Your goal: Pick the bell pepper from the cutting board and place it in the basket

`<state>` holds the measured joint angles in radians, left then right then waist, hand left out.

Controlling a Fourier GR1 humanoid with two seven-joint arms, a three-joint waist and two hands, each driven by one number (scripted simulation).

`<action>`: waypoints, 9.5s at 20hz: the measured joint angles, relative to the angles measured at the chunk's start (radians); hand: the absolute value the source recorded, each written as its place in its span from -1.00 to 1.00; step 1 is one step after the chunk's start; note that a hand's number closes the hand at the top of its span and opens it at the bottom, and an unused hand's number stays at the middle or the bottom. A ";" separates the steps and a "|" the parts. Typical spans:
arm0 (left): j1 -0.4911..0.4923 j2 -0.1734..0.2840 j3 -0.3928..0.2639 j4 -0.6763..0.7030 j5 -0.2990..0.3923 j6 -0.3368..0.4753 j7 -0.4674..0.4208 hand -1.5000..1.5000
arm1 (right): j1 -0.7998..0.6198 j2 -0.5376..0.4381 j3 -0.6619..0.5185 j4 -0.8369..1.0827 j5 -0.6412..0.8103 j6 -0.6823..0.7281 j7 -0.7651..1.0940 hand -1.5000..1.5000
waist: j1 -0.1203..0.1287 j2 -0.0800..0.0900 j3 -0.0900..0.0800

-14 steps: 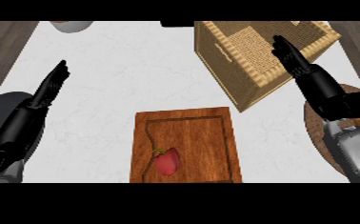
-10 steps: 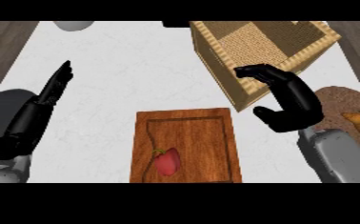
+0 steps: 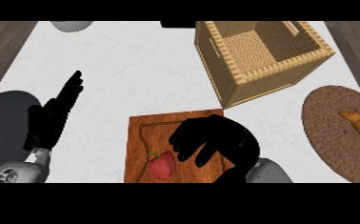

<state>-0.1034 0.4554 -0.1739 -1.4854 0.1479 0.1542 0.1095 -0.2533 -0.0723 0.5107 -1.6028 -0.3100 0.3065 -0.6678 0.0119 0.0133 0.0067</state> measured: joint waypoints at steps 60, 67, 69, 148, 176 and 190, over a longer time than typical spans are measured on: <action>-0.128 -0.201 0.202 0.126 -0.206 -0.139 0.114 0.00 | 0.069 0.022 -0.010 0.135 1.099 -0.066 0.166 -1.00 | -0.011 -0.013 -0.007; -0.122 -0.221 0.213 0.074 -0.232 -0.146 0.157 0.00 | 0.049 0.060 0.013 0.209 1.118 -0.106 0.165 -1.00 | -0.010 -0.014 -0.007; -0.108 -0.227 0.220 0.085 -0.237 -0.148 0.132 0.00 | 0.046 0.065 0.038 0.224 1.118 -0.126 0.182 -1.00 | -0.010 -0.013 -0.007; -0.118 -0.269 0.262 0.093 -0.295 -0.197 0.118 0.00 | -1.281 -0.029 -0.114 0.604 0.836 -0.456 1.674 1.00 | 0.000 -0.014 -0.008; -0.114 -0.283 0.260 0.077 -0.305 -0.190 0.133 0.00 | -1.030 -0.323 -0.228 0.923 0.951 -0.290 1.155 1.00 | 0.002 -0.009 -0.007; -0.126 -0.278 0.268 0.093 -0.302 -0.203 0.122 0.00 | -0.925 -0.249 -0.413 1.061 0.874 -0.443 1.001 -1.00 | 0.004 -0.008 -0.006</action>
<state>-0.2293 0.1775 0.0939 -1.3925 -0.1544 -0.0485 0.2312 -1.1785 -0.3216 0.0975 -0.5423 0.5640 -0.1362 0.3327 0.0164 0.0054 0.0002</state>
